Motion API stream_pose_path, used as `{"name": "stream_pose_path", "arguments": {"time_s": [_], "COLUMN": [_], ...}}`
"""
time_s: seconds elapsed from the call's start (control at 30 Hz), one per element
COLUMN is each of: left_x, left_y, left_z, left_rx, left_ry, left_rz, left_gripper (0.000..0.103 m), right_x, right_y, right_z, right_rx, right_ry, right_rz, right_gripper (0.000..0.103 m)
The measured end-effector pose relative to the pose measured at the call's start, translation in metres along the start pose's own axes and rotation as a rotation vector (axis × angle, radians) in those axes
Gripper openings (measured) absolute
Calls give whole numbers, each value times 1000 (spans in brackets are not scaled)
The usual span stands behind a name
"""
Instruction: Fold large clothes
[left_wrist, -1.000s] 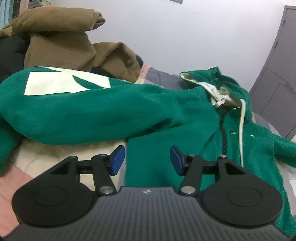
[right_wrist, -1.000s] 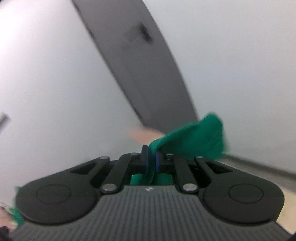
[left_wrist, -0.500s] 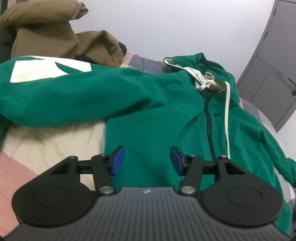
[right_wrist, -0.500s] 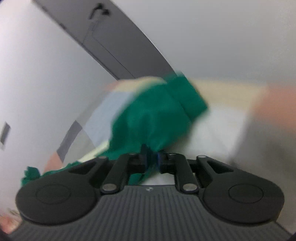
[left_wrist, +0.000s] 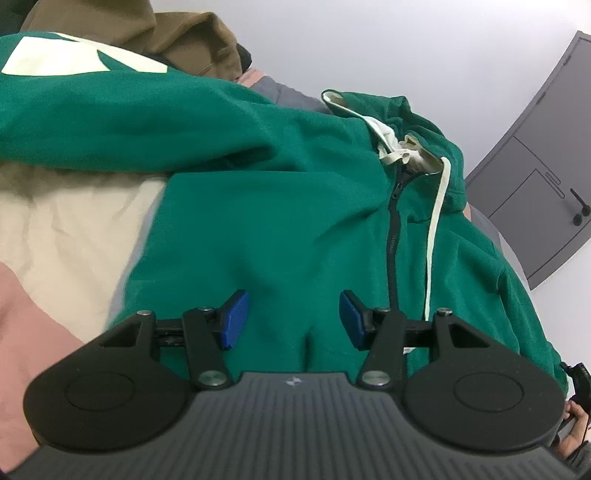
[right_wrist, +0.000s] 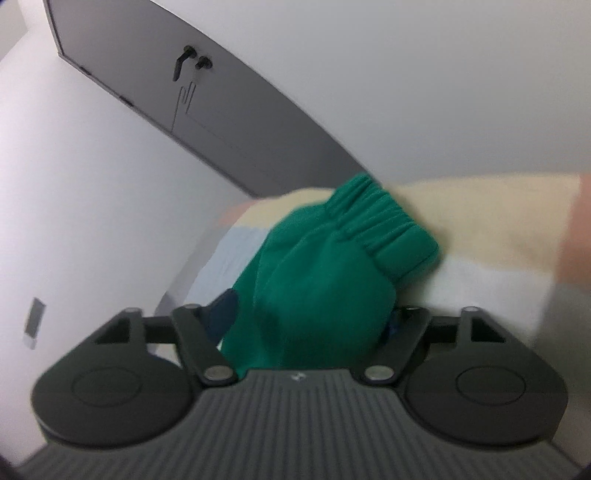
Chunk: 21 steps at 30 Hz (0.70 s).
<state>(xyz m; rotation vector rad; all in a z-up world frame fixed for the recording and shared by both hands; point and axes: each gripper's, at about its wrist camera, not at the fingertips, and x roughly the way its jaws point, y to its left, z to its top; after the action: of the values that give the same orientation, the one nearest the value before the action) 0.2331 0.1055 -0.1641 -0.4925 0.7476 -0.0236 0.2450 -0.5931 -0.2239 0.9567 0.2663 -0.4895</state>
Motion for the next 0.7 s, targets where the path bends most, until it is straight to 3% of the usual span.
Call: {"name": "stream_pose_path", "arguments": {"time_s": [0.1,0.17,0.4,0.5,0.7], "left_x": [2,5,23,40,46], "left_y": [-10,-18,-35,-35,-37], "left_z": [-3,-7,-14,-16,-10], "left_rx": [45,88,155,169,196], "left_ry": [-27,-55,-41,11,35], "left_rz": [15,36,95,141,153], "left_gripper": [60,60,60,60,60], "right_x": [17,27,61,69,37], "right_y": [-4,-5,14,25,85], "right_z": [19,31,63,66,69], "right_rx": [-20,-10,-176,-204,-381], "right_ry": [-14,-37,-116,-129,-202], "right_rz": [-74,-61,-148,-173,-106], "right_gripper": [22,16,14,14,13]}}
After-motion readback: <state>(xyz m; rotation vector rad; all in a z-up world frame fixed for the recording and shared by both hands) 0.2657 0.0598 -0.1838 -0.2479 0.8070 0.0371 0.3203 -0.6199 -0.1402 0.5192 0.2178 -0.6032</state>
